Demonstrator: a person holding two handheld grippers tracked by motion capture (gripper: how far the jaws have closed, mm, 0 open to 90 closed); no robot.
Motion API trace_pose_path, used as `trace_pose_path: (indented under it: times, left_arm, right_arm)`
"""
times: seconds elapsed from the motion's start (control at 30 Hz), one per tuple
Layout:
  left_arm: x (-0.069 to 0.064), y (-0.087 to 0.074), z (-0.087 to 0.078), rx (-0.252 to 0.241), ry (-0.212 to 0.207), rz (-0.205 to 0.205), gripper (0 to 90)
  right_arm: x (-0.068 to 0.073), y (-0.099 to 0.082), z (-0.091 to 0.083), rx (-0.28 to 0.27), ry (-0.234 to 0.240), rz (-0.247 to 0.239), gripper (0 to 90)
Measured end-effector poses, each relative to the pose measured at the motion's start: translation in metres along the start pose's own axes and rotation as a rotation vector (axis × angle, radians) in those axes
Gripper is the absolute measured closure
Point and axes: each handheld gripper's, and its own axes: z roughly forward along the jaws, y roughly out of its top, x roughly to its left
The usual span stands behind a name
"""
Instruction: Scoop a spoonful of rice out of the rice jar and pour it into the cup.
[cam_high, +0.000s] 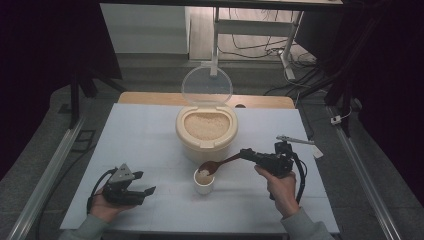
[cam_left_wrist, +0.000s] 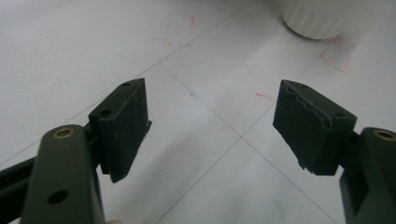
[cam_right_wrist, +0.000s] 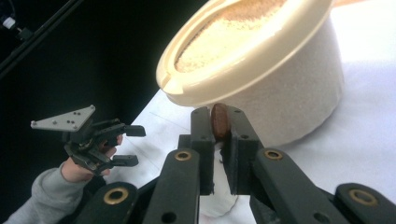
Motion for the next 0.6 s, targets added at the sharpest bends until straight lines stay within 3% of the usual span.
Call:
trace_pose_path:
  times: [0.23,0.6]
  left_arm:
    - [-0.0001,0.0000,0.0001,0.000,0.001,0.000,25.9]
    - [0.0005,0.0000,-0.0002,-0.002,0.000,-0.003,25.9]
  right_arm:
    - [0.0071,0.0016,-0.0020,-0.004,0.000,-0.071,83.5]
    - [0.0029,0.0018,-0.0099,-0.027,0.013,-0.051,83.5]
